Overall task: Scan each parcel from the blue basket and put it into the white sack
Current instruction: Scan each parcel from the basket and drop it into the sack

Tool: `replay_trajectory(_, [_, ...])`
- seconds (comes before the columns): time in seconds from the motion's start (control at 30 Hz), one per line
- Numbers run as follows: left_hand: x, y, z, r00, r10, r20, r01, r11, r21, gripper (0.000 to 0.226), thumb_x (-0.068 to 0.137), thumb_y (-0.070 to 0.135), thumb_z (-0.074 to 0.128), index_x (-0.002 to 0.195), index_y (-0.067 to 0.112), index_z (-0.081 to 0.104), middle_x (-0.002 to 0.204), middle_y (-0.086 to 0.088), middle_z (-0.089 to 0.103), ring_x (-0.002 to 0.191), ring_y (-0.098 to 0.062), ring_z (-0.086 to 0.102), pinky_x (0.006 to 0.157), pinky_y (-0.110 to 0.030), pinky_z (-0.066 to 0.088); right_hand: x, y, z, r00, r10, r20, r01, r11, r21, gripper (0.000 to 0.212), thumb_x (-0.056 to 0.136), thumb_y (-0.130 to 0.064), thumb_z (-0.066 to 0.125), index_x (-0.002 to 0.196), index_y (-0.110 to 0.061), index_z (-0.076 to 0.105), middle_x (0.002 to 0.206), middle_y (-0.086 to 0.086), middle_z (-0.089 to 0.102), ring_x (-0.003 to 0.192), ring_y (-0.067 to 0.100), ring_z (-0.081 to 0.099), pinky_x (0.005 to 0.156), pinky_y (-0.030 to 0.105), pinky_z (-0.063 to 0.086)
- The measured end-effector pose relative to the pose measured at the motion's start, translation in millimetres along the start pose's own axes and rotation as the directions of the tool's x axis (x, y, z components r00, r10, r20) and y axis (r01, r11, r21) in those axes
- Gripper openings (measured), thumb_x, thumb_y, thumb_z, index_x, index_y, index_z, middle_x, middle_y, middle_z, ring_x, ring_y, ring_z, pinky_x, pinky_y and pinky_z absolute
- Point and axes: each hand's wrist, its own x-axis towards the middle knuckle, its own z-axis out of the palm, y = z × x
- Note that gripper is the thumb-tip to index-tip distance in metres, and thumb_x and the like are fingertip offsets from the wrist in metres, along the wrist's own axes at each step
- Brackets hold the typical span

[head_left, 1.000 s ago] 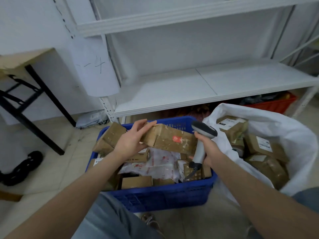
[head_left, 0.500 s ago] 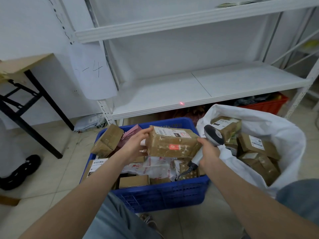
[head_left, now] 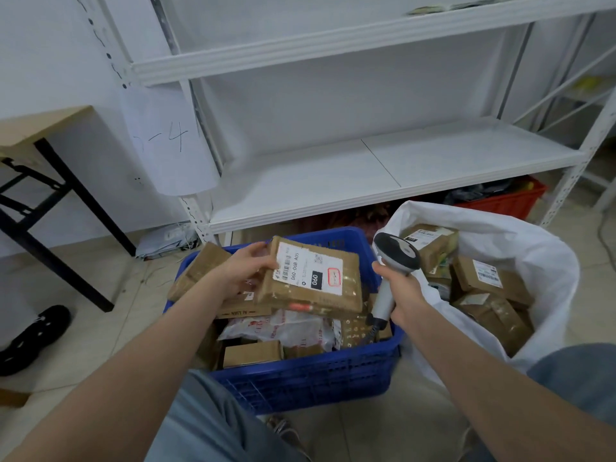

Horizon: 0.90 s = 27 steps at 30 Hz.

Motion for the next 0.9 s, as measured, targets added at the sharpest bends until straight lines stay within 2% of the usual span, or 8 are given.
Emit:
replay_trajectory(0.07, [-3, 12, 1, 0.999, -0.009, 0.050, 0.009, 1.000, -0.004, 0.073, 0.077, 0.018, 0.073, 0.142, 0.024, 0.038, 0.116, -0.011, 0.067, 0.096, -0.025, 0.063, 0.076, -0.037, 0.052, -3, 1, 1, 0.996, 0.043, 0.076, -0.041, 0.999, -0.027, 0.042, 0.078, -0.018, 0.078, 0.116, -0.008, 0.062, 0.107, 0.015, 0.070, 0.101, 0.034, 0.066, 0.093, 0.054, 0.052])
replay_trajectory(0.13, [-6, 19, 4, 0.997, -0.022, 0.076, 0.024, 0.999, -0.024, 0.057, 0.081, 0.019, 0.072, 0.131, 0.020, 0.046, 0.101, -0.009, 0.073, 0.090, -0.023, 0.066, 0.075, -0.034, 0.055, -4, 6, 1, 0.988, 0.098, 0.122, -0.091, 0.994, -0.064, 0.036, 0.079, -0.013, 0.077, 0.113, -0.009, 0.063, 0.104, 0.015, 0.071, 0.099, 0.033, 0.067, 0.093, 0.053, 0.052])
replay_trajectory(0.23, [-2, 16, 1, 0.998, -0.034, 0.051, 0.047, 0.958, -0.283, 0.071, 0.081, 0.040, 0.069, 0.141, 0.017, 0.040, 0.129, -0.011, 0.060, 0.107, -0.027, 0.062, 0.095, -0.043, 0.049, -2, 13, 0, 0.986, 0.134, 0.102, -0.126, 0.989, -0.084, 0.033, 0.082, -0.007, 0.072, 0.114, -0.009, 0.064, 0.102, 0.016, 0.069, 0.095, 0.033, 0.066, 0.089, 0.051, 0.054])
replay_trajectory(0.37, [-6, -5, 15, 0.996, 0.090, 0.021, -0.048, 0.695, -0.718, 0.078, 0.087, 0.062, 0.048, 0.148, 0.016, 0.031, 0.138, -0.014, 0.050, 0.108, -0.025, 0.060, 0.088, -0.043, 0.055, 0, 26, 0, 0.974, 0.216, 0.072, -0.212, 0.975, -0.060, 0.031, 0.084, -0.004, 0.069, 0.114, -0.008, 0.063, 0.098, 0.016, 0.065, 0.078, 0.028, 0.060, 0.061, 0.037, 0.051])
replay_trajectory(0.47, [-7, -19, 48, 0.993, 0.090, -0.077, -0.114, 0.553, -0.825, 0.091, 0.069, 0.074, 0.054, 0.138, 0.015, 0.046, 0.134, -0.014, 0.056, 0.118, -0.032, 0.057, 0.098, -0.053, 0.044, -1, 36, 8, 0.964, 0.257, 0.069, -0.251, 0.964, -0.087, 0.035, 0.081, -0.003, 0.071, 0.115, -0.006, 0.062, 0.104, 0.017, 0.068, 0.083, 0.029, 0.064, 0.059, 0.036, 0.052])
replay_trajectory(0.6, [-11, -22, 77, 0.990, 0.056, -0.131, -0.128, 0.747, -0.653, 0.097, 0.053, 0.082, 0.062, 0.130, 0.023, 0.052, 0.119, -0.007, 0.067, 0.109, -0.029, 0.063, 0.097, -0.052, 0.044, -6, 40, 11, 0.969, 0.245, 0.016, -0.243, 0.967, -0.080, 0.018, 0.084, 0.004, 0.066, 0.101, -0.001, 0.060, 0.086, 0.015, 0.064, 0.072, 0.027, 0.060, 0.057, 0.036, 0.050])
replay_trajectory(0.73, [-10, -37, 88, 0.985, 0.136, -0.103, -0.157, 0.960, -0.234, 0.064, 0.080, 0.040, 0.071, 0.135, 0.022, 0.043, 0.120, -0.001, 0.064, 0.109, -0.021, 0.062, 0.100, -0.049, 0.046, -4, 43, 8, 0.971, 0.237, -0.046, -0.239, 0.970, -0.051, 0.019, 0.081, 0.004, 0.068, 0.099, 0.000, 0.060, 0.082, 0.015, 0.063, 0.069, 0.026, 0.060, 0.066, 0.038, 0.054])
replay_trajectory(0.9, [-2, -54, 82, 1.000, 0.006, 0.014, 0.000, 0.936, -0.353, 0.056, 0.083, 0.020, 0.071, 0.134, 0.019, 0.049, 0.118, -0.007, 0.066, 0.110, -0.027, 0.062, 0.099, -0.052, 0.046, -7, 41, 9, 0.987, 0.149, -0.059, -0.155, 0.981, -0.116, 0.027, 0.079, -0.003, 0.070, 0.105, 0.000, 0.062, 0.087, 0.016, 0.067, 0.073, 0.026, 0.063, 0.071, 0.040, 0.055])
